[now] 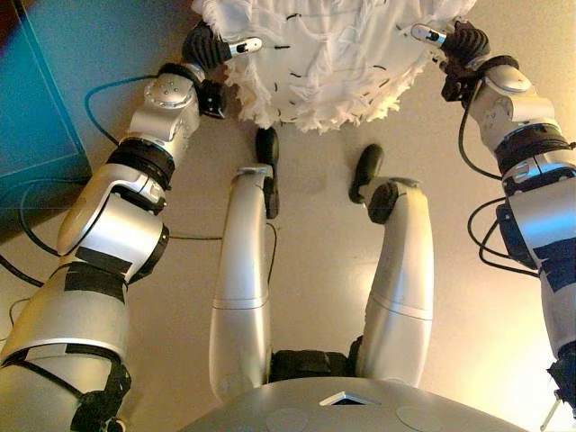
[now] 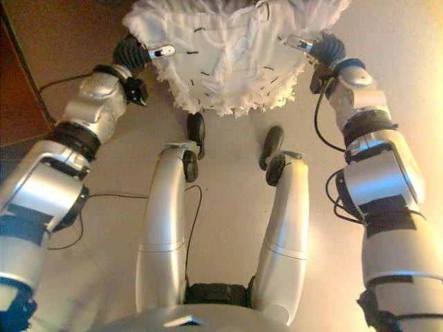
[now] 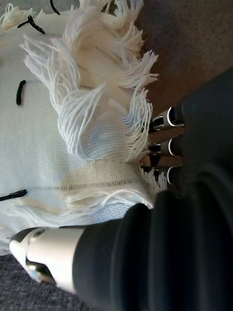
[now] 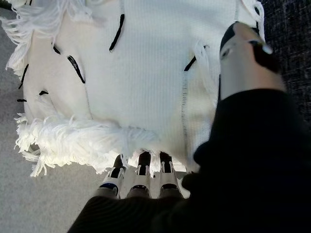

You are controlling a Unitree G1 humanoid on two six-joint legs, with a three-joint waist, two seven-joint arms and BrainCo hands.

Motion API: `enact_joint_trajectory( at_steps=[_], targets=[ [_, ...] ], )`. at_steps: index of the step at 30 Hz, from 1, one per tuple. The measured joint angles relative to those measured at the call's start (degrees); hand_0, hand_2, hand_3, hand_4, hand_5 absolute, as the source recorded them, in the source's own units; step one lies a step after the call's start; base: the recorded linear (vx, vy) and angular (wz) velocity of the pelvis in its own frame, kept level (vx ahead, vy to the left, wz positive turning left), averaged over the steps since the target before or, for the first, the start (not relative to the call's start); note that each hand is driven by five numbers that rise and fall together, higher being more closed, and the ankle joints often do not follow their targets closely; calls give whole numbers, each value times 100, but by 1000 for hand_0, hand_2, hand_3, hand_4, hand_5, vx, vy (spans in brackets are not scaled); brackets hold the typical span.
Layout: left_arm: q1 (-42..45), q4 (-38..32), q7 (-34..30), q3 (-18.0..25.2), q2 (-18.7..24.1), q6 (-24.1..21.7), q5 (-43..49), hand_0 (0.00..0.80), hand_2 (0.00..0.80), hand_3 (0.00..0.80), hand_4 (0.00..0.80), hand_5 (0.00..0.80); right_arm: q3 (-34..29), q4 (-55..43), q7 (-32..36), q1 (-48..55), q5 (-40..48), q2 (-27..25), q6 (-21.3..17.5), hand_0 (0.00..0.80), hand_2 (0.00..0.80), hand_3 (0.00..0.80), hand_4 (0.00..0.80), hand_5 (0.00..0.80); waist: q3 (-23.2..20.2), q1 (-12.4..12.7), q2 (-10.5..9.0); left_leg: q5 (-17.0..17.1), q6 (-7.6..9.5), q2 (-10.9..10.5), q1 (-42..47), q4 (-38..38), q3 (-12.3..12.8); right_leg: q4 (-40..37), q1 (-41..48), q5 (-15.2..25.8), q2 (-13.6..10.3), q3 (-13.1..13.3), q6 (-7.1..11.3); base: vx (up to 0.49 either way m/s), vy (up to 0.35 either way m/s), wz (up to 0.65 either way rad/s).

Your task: Pick up the cushion and take it to the sofa

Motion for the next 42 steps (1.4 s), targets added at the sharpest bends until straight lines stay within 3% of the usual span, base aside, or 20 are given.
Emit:
enact_joint_trajectory(
  at_steps=[1, 2, 3, 4, 18, 21, 28, 31, 36, 42],
  targets=[
    [-48, 30, 1, -12, -10, 2, 0, 0, 0, 0, 0, 0, 1, 0, 21, -22, 15, 26, -1, 157, 157, 157, 157, 157, 0, -14, 0, 12, 12, -3, -2, -48, 8, -37, 0, 3, -13, -11, -1, -12, -36, 5],
    [-90, 53, 6, -61, -30, 2, -1, 0, 0, 0, 0, 0, 4, -1, 23, -27, 42, 38, -9, 640, 640, 640, 640, 640, 0, -14, 1, 15, 17, -6, -1, -86, 17, -65, 1, 2, -28, -21, 0, -9, -28, 5],
    [-125, 53, 4, -88, -46, 2, -6, 60, 60, 60, 60, 60, 29, -1, 19, -40, 67, 41, -39, 800, 800, 800, 800, 800, -1, -12, 2, 25, 22, -8, -1, -142, 20, -127, 5, 5, -33, -34, 0, -4, -17, 6],
    [-154, 53, -1, -100, -56, 2, -49, 800, 800, 800, 800, 800, 68, -1, 8, -49, 81, 38, -59, 800, 800, 800, 800, 800, -1, -17, 2, 37, 30, -12, -2, -194, 41, -175, 13, 8, -49, -52, 4, -4, -15, 4],
    [-274, 50, 109, -399, -118, -194, -163, 800, 800, 800, 800, 800, 409, -122, -144, 85, -154, 146, -281, 800, 800, 800, 800, 800, -1, -158, 2, 116, 99, -39, 197, -346, 48, -400, 334, 59, -67, -98, 89, 7, -19, 3],
    [-171, -11, 112, -364, -102, -296, -159, 800, 800, 800, 800, 800, 347, -449, -273, 450, -149, 185, -470, 800, 800, 800, 800, 800, -1, -161, 2, 95, 132, -22, 345, -321, 40, -397, 493, 59, -63, -99, 90, 18, -20, 0],
    [1267, -987, 366, 228, 31, -866, 379, 800, 800, 800, 800, 800, -219, -2041, -1061, 2339, -298, 432, -1040, 800, 800, 800, 800, 800, 2, -297, -11, 39, 169, 19, 976, -441, 39, -673, 1198, 85, 0, -114, 137, 4, -4, -2],
    [1815, -1298, 620, 446, -65, -898, 793, 800, 800, 800, 800, 800, -341, -2654, -1524, 3177, -497, 574, -1195, 800, 800, 800, 800, 800, 3, -339, -26, 108, 211, 32, 1557, -923, 86, -1258, 1800, 258, 61, -111, 238, 2, -2, -5],
    [2837, -2094, 837, 747, -123, -924, 1134, 800, 800, 800, 800, 800, -464, -3492, -2049, 4376, -937, 777, -1357, 800, 800, 800, 800, 800, -16, -463, -141, 539, 281, -48, 3233, -2595, 345, -2942, 3377, 779, 43, -114, 374, 80, 31, -2],
    [3325, -2758, 991, 1307, -162, -1069, 1211, 800, 800, 800, 800, 800, -784, -4378, -2233, 4891, -1218, 891, -1465, 800, 800, 800, 800, 800, -69, -454, -251, 792, 258, -119, 4504, -3604, 458, -3957, 4616, 1054, 18, -212, 487, 40, 49, -2]
  ],
)
